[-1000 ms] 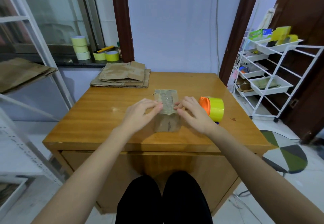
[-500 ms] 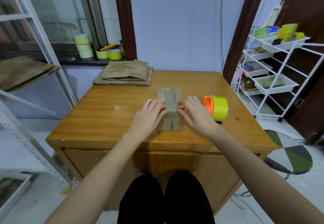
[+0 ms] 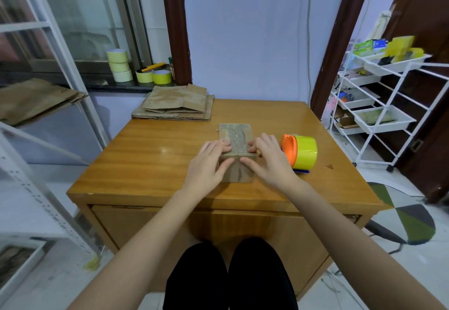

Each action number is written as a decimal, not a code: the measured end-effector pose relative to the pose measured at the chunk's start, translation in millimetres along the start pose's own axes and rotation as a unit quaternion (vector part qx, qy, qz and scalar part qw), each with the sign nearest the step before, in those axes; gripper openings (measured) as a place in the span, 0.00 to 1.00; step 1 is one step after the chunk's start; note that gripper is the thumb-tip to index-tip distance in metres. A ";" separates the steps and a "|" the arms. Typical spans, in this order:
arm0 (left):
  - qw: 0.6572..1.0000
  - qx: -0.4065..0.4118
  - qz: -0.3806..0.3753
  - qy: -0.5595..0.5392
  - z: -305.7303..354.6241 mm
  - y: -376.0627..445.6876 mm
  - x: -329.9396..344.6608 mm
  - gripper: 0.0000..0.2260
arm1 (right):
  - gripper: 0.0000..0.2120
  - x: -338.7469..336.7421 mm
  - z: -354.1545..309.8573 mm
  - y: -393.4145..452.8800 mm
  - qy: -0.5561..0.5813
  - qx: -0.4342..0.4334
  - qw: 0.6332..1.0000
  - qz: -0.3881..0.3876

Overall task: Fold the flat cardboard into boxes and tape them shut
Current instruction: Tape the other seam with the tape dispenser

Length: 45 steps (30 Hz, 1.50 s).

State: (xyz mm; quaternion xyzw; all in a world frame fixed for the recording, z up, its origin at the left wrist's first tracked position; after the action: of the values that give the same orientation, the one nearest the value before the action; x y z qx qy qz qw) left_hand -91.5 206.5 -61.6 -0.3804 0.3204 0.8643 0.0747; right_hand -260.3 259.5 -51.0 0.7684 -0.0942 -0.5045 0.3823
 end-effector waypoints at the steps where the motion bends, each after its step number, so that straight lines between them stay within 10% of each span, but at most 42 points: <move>1: 1.000 -0.002 -0.004 -0.019 -1.6 1.3 -0.9 0.13 | 0.12 -0.1 -0.8 -1.0 0.000 -0.008 1.000 -0.002; 11: 0.994 0.060 -0.038 0.086 1.5 4.7 -18.4 0.15 | 0.08 -10.7 9.9 -3.8 0.041 -0.052 0.994 -0.092; 32: 0.982 0.031 -0.122 0.142 14.1 14.3 -31.8 0.15 | 0.07 -14.3 13.1 -5.6 0.079 -0.038 0.995 -0.042; 45: 0.931 0.216 -0.063 0.286 36.5 8.1 -12.7 0.36 | 0.12 -29.1 11.3 -20.5 0.235 0.122 0.964 0.026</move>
State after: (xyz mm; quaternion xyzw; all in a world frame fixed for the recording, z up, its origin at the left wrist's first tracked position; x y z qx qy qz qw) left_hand -107.9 223.9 -30.1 -0.6060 0.4824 0.6220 0.1148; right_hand -288.6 283.5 -46.8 0.9035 -0.0826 -0.2846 0.3097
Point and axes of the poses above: each hand's wrist, its own y-axis towards the middle knuckle, its own x-axis out of the palm, z = x × y, the point moved 3 cm from there along y, towards the middle knuckle, and after that the axes turned 14 degrees about -x, right-handed, at the moved point
